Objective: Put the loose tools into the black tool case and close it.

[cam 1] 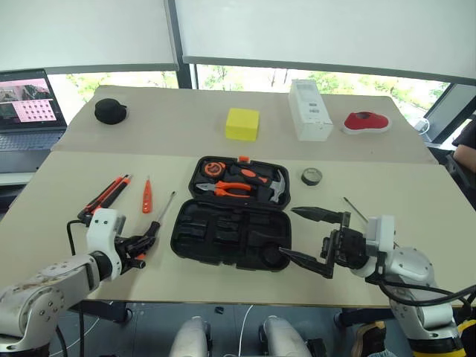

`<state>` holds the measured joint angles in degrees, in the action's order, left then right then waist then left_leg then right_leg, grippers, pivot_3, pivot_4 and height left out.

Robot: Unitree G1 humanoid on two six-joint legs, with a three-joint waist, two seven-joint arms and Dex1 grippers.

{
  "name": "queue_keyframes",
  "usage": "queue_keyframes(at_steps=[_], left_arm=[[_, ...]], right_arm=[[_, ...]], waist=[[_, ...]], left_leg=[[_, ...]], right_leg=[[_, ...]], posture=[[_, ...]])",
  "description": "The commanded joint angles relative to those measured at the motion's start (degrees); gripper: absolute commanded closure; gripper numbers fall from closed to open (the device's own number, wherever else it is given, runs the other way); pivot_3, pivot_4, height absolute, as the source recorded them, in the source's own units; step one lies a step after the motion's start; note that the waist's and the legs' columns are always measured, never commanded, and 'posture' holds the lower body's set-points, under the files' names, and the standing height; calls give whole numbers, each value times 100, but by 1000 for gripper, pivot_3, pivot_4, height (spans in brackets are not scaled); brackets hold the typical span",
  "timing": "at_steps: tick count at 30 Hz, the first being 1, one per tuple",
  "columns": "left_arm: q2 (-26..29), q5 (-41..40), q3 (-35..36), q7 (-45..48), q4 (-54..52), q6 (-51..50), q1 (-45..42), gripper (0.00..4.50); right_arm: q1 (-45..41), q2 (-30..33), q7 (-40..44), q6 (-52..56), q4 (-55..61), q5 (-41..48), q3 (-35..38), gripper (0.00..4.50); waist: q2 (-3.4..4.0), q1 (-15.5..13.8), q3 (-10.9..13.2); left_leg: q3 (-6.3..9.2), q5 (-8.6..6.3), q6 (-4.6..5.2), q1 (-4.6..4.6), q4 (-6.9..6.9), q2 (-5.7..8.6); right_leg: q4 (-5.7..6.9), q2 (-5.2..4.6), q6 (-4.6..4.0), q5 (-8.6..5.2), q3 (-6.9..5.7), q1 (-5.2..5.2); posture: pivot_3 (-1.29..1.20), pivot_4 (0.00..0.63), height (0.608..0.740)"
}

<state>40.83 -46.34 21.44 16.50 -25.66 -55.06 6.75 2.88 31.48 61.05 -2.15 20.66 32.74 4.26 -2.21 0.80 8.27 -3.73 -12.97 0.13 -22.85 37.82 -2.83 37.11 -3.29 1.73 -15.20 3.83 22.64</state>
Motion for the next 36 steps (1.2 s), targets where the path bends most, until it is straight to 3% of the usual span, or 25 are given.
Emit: queue_keyframes(at_steps=[1,5,7,12,19,26,36], left_arm=[[82,451,450,934,158,1484,-227,3608],[22,751,303,1780,491,2580,-695,3608],[117,958,-106,2345,667,3012,-1099,3608],[669,2766,-2490,4561,1686,4742,-2636,3608],[206,4288,-3902,5359,3738,6274,-4267,3608],[-166,4757,-4109,5419,4763,6813,-4797,3608],[-538,5190,-4213,5361,5084,7023,-4998,3608]], right_arm=[[218,77,-70,-180,123,40,403,0],[491,169,-131,-112,276,91,672,0],[629,244,-151,-57,369,131,815,0],[836,463,-245,89,488,249,1193,0],[1136,473,-454,280,954,293,1190,0],[1526,392,-707,396,1353,258,1147,0],[1687,407,-761,449,1454,259,963,0]], waist=[[-8,-34,4],[-9,-98,4],[-9,-121,4],[-7,-162,4],[-9,-78,6],[-10,-84,7],[-10,-136,7]], left_leg=[[-2,0,0,-7,0,0],[-14,0,1,-27,1,7],[-24,0,1,-30,1,5],[-40,2,2,-41,3,13],[-32,2,6,-69,4,8],[-26,2,6,-84,10,10],[-22,2,7,-91,29,10]], right_leg=[[-1,0,0,0,-2,4],[-7,-10,3,2,-6,18],[-10,-10,4,3,-6,21],[-13,-4,9,5,-4,27],[-11,16,16,5,7,47],[-12,14,26,4,5,52],[-8,14,31,6,1,49]], posture=[[0,150,740],[0,150,740],[0,150,740],[0,150,740],[0,150,740],[0,150,740],[0,150,740]])
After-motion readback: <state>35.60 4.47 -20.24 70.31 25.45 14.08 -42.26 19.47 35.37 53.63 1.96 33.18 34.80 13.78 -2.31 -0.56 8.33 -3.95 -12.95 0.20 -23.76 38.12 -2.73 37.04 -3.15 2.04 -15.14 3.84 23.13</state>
